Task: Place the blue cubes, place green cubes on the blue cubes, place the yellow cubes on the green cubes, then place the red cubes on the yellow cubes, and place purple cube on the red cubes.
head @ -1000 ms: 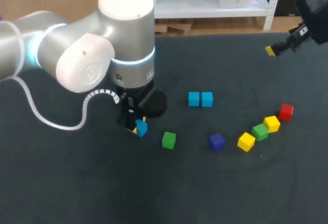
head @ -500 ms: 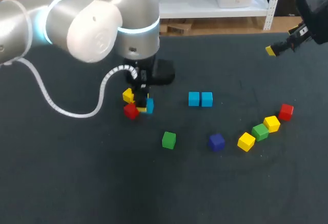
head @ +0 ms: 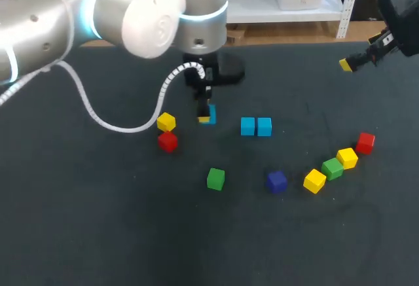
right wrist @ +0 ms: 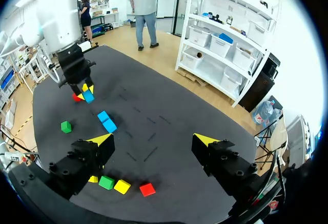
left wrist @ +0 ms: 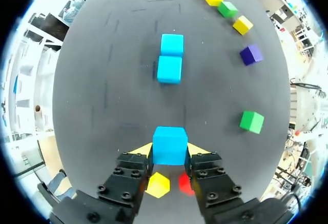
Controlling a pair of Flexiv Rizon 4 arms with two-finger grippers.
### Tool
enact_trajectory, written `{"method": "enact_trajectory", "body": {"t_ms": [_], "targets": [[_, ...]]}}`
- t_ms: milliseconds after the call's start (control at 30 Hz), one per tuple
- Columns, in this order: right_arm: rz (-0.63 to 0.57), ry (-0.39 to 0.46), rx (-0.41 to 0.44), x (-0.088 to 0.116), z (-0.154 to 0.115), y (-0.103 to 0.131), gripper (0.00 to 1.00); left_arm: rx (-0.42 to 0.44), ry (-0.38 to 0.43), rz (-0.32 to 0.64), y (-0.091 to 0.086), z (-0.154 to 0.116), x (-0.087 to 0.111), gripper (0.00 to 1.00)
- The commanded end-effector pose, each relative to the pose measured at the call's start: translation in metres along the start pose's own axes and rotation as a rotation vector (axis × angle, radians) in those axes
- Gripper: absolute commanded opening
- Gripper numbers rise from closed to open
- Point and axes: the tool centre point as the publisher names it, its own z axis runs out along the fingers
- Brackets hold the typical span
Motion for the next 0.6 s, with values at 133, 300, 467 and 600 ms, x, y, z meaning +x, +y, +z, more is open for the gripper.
{"method": "enact_trajectory", "body": {"t_ms": [133,300,467,600], "targets": [[0.001,0.001,0.003,0.000,-0.001,0.001,1.00,0.034,0.036,-0.016,0.008,0.012,-0.021,0.00],[0.001,0.001,0.003,0.000,-0.001,0.001,1.00,0.026,0.039,-0.021,0.009,0.018,-0.029,0.00],[0.001,0.001,0.003,0.000,-0.001,0.001,1.00,0.006,0.044,0.009,0.006,0.022,-0.035,0.00],[0.001,0.001,0.003,0.000,-0.001,0.001,1.00,-0.003,0.051,0.033,0.003,0.024,-0.038,0.00]]}}
